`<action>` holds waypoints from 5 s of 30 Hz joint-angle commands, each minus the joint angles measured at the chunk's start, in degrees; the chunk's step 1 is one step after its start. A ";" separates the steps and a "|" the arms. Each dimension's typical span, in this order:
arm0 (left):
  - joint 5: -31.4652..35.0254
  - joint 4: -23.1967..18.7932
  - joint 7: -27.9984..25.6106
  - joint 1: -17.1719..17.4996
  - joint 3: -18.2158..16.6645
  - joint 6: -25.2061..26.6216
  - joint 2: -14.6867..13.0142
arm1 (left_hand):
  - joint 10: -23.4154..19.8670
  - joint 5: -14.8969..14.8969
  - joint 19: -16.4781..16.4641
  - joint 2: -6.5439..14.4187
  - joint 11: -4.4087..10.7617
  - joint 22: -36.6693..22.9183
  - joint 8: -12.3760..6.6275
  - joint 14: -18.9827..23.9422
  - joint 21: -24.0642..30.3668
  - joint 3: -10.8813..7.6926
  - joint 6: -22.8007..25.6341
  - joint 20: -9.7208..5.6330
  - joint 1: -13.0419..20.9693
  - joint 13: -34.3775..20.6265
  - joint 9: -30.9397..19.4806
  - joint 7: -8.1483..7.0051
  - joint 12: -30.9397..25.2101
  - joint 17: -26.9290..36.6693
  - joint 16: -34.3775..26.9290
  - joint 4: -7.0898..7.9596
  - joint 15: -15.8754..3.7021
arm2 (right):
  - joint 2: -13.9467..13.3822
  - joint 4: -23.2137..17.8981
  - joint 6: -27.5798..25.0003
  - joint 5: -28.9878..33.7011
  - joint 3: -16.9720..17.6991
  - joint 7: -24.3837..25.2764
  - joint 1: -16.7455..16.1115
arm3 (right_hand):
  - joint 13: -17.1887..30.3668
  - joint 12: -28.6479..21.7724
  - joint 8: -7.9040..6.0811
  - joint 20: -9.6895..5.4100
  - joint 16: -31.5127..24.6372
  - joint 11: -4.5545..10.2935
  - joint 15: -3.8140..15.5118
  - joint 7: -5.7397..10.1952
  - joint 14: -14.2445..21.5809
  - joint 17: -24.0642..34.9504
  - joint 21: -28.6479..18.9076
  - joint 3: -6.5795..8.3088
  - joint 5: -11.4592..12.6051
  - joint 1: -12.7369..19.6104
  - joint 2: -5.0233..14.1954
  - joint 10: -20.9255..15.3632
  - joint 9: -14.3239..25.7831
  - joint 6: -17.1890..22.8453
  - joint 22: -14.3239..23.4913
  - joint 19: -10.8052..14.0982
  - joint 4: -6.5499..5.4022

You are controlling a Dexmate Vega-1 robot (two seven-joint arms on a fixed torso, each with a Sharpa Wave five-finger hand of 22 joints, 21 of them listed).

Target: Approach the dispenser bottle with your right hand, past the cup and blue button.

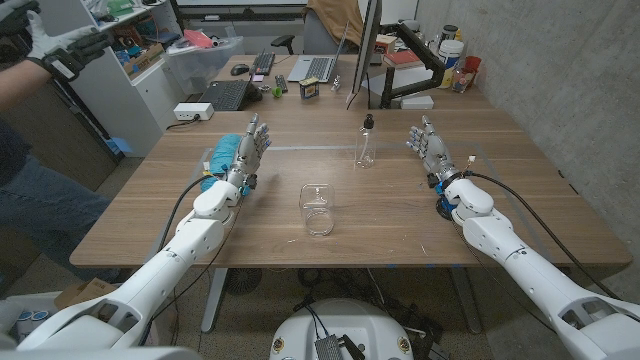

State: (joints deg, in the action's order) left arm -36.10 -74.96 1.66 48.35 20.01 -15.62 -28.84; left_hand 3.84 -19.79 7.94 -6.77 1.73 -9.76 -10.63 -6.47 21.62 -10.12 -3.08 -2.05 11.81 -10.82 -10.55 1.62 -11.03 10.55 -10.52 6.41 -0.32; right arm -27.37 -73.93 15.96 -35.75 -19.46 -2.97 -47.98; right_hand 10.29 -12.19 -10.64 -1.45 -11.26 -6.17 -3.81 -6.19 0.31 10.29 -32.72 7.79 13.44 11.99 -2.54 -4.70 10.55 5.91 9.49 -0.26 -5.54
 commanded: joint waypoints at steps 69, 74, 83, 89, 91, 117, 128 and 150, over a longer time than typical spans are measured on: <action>5.70 -5.40 -0.17 2.45 -5.29 5.04 2.86 | 0.06 -0.77 0.03 0.86 -0.11 -0.26 -0.71 -0.33 -1.55 0.36 -0.40 -0.14 1.73 -0.06 -0.16 -0.11 -0.69 0.05 -0.46 -0.51 0.21 | 7.22 -2.31 -1.54 11.79 11.24 -7.11 -1.27 | 0.30 -0.20 -0.47 0.31 -0.13 0.35 -0.22 0.40 1.06 0.22 2.13 0.38 -0.43 1.49 0.76 -0.55 0.10 0.22 0.37 0.47 1.08; 5.81 -5.63 -0.28 2.53 -5.13 5.13 2.85 | 0.12 -0.79 0.01 0.87 0.02 -0.27 -0.75 -0.30 -1.72 0.43 -0.29 -0.03 1.84 -0.06 -0.17 -0.12 -0.67 0.05 -0.47 -0.56 0.23 | 6.76 -2.36 -1.41 13.14 10.97 -6.51 -1.19 | 0.30 -0.21 -0.47 0.37 -0.13 0.34 -0.20 0.45 1.14 0.22 2.31 0.36 -0.47 1.55 0.79 -0.62 0.10 0.22 0.38 0.47 1.14; 6.05 -5.97 -0.53 2.55 -4.88 5.50 2.67 | 0.12 -0.82 -0.06 0.92 0.02 -0.28 -0.79 -0.28 -1.98 0.56 -0.18 0.09 2.02 -0.06 -0.18 -0.17 -0.68 0.05 -0.46 -0.63 0.19 | 6.60 -2.10 -0.65 13.16 11.17 -7.07 -1.02 | 0.31 -0.21 -0.42 0.40 -0.09 0.39 -0.20 0.65 1.22 0.22 2.60 0.33 -0.55 1.67 0.81 -0.71 0.10 0.10 0.38 0.52 1.27; 6.05 -6.02 -0.58 2.34 -4.82 5.84 2.61 | 0.11 -0.85 -0.17 0.95 0.00 -0.29 -0.80 -0.28 -2.18 0.66 -0.13 0.08 2.15 -0.07 -0.18 -0.14 -0.68 0.05 -0.46 -0.69 0.18 | 6.05 -2.79 -0.85 14.03 10.97 -6.87 -1.03 | 0.31 -0.22 -0.41 0.40 -0.12 0.40 -0.14 0.73 1.38 0.22 2.76 0.32 -0.58 1.75 0.84 -0.77 0.10 0.06 0.39 0.56 1.34; 6.03 -5.90 -0.46 2.22 -4.81 5.84 2.59 | 0.10 -0.85 -0.17 0.97 -0.06 -0.29 -0.80 -0.27 -2.25 0.69 -0.13 0.13 2.19 -0.07 -0.18 -0.17 -0.68 0.05 -0.46 -0.71 0.22 | 6.05 -2.89 -0.79 14.08 10.96 -6.88 -1.02 | 0.31 -0.22 -0.40 0.44 -0.11 0.40 -0.18 0.75 1.39 0.22 2.82 0.31 -0.59 1.77 0.84 -0.78 0.10 0.05 0.39 0.56 1.36; 5.93 -5.76 -0.27 1.88 -5.16 5.43 2.54 | 0.29 -0.92 -0.11 1.20 -0.10 -0.32 -0.84 -0.42 -2.97 0.96 0.08 0.51 2.60 -0.08 -0.20 -0.18 -0.63 0.05 -0.40 -0.84 0.29 | 5.63 -4.05 1.52 15.83 10.35 -7.48 -0.47 | 0.33 -0.19 -0.38 0.39 -0.09 0.71 -0.06 0.57 1.72 0.21 3.44 0.29 -0.72 2.15 1.02 -0.93 0.11 -0.10 0.41 1.07 1.68; 5.76 -6.14 0.22 1.88 -5.15 5.30 2.40 | 0.24 -0.95 0.00 1.31 -0.69 -0.35 -0.91 -0.49 -3.37 1.10 0.33 1.26 2.81 -0.08 -0.21 -0.15 -0.66 0.06 -0.38 -0.90 0.53 | 5.26 -5.28 1.93 17.54 10.20 -6.27 -0.87 | 0.33 -0.14 -0.38 0.12 -0.08 0.68 0.15 0.51 1.88 0.19 3.64 0.31 -0.76 2.39 1.07 -0.88 0.11 -0.14 0.41 1.37 1.87; 5.57 -6.69 0.24 2.04 -5.10 5.26 2.33 | 0.46 -1.01 -0.21 1.49 -0.81 -0.37 -0.96 -0.50 -3.83 1.30 0.58 1.07 3.20 -0.09 -0.22 -0.05 -0.60 0.06 -0.39 -1.03 0.70 | 4.44 -6.89 2.52 19.79 9.92 -5.60 -0.92 | 0.34 -0.11 -0.35 0.19 0.04 0.63 0.06 0.63 1.90 0.17 4.17 0.32 -0.83 2.87 1.10 -0.92 0.12 -0.31 0.43 1.54 2.25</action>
State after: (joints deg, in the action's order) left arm -30.45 -81.25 1.92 50.20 14.92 -10.29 -26.42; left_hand 4.25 -20.63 7.60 -5.19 1.32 -10.01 -11.25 -6.80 18.00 -9.07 -2.75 -1.10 14.30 -10.79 -10.51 1.31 -11.47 10.53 -10.64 5.37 0.01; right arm -22.58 -80.25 18.04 -17.27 -9.29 -8.97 -49.00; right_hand 10.53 -12.19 -10.64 -1.24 -11.25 -5.53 -3.47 -5.74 2.06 10.25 -28.60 8.16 12.75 14.07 -1.33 -5.32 10.51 5.52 9.72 0.78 -3.55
